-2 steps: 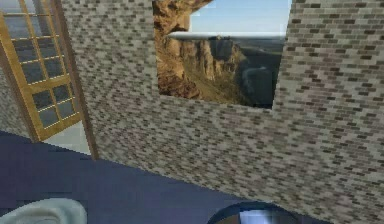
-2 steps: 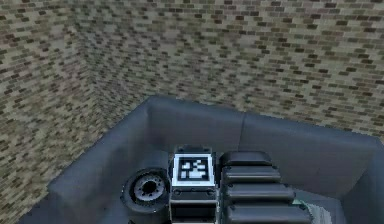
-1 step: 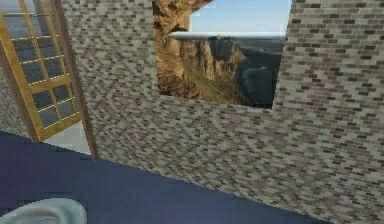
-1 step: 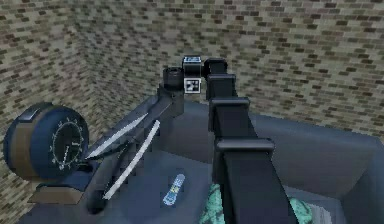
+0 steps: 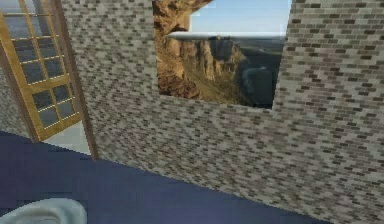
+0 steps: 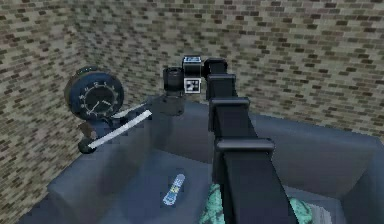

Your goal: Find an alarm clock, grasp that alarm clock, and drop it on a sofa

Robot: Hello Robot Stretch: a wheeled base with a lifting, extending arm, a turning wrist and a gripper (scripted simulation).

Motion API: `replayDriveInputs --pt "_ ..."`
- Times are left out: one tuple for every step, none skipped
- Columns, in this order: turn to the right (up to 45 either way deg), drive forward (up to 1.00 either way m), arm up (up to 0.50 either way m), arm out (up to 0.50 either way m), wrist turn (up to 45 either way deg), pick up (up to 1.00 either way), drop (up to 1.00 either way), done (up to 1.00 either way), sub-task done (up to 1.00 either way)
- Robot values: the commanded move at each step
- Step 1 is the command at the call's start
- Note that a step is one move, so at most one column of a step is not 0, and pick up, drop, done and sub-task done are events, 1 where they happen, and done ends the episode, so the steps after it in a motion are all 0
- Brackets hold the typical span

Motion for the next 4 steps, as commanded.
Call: replayDriveInputs --pt "0.0 0.0 0.0 0.0 45.0 0.0 0.0 0.0 0.0" --pt "0.0 0.0 0.0 0.0 45.0 0.0 0.0 0.0 0.0" --pt "0.0 0.0 0.0 0.0 30.0 0.0 0.0 0.0 0.0" --pt "0.0 0.0 -0.36 0.0 0.0 0.0 0.0 0.0 0.0"
